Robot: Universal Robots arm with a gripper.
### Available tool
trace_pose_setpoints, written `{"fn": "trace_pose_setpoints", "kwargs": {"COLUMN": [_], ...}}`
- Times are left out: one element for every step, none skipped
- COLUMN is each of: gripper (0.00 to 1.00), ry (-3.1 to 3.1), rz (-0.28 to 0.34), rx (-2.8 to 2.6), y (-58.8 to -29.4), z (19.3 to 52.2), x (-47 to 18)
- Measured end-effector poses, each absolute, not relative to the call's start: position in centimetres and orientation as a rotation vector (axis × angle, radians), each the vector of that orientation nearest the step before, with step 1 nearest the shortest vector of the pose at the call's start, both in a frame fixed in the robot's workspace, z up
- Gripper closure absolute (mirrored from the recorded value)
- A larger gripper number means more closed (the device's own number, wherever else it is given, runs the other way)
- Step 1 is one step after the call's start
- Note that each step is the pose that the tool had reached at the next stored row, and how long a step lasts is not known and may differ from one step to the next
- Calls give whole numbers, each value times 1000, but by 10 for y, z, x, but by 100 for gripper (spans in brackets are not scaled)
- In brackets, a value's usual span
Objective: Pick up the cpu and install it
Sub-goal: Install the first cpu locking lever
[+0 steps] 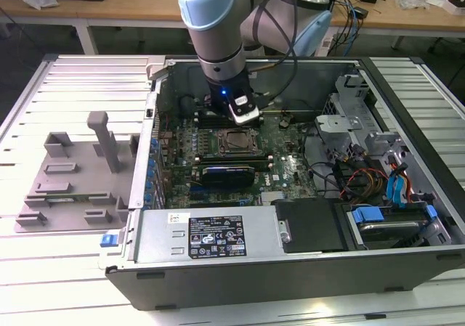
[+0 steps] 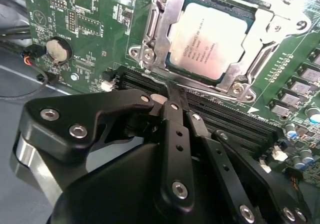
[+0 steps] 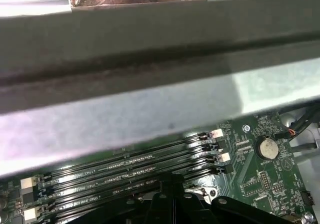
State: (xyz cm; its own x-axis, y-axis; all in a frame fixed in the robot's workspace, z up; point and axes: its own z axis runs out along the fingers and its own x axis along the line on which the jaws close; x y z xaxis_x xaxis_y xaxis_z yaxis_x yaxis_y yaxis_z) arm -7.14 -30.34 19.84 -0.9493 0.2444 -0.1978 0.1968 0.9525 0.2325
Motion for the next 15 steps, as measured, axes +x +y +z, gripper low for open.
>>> {"fn": "trace_pose_setpoints", "kwargs": {"gripper": [89, 89, 89, 89, 89, 89, 89, 89, 89, 89, 89, 89, 89, 89, 89], "ry": [2872, 2866, 2861, 2858, 2855, 2853, 2852, 2851, 2850, 2848, 2847, 2847, 2848, 2848, 2849], "rz": [310, 311, 311, 311, 312, 312, 312, 319, 344, 379, 386, 385, 381, 372, 357], "rx": [328, 326, 325, 324, 324, 323, 323, 324, 327, 332, 333, 333, 332, 331, 329], "y": [-304, -305, -306, -306, -307, -307, -307, -307, -307, -307, -307, -307, -307, -307, -307], "z": [198, 196, 195, 195, 194, 193, 193, 193, 193, 193, 193, 196, 199, 202, 206], "x": [-72, -73, -74, -74, -74, -75, -75, -75, -74, -74, -74, -74, -74, -74, -74]}}
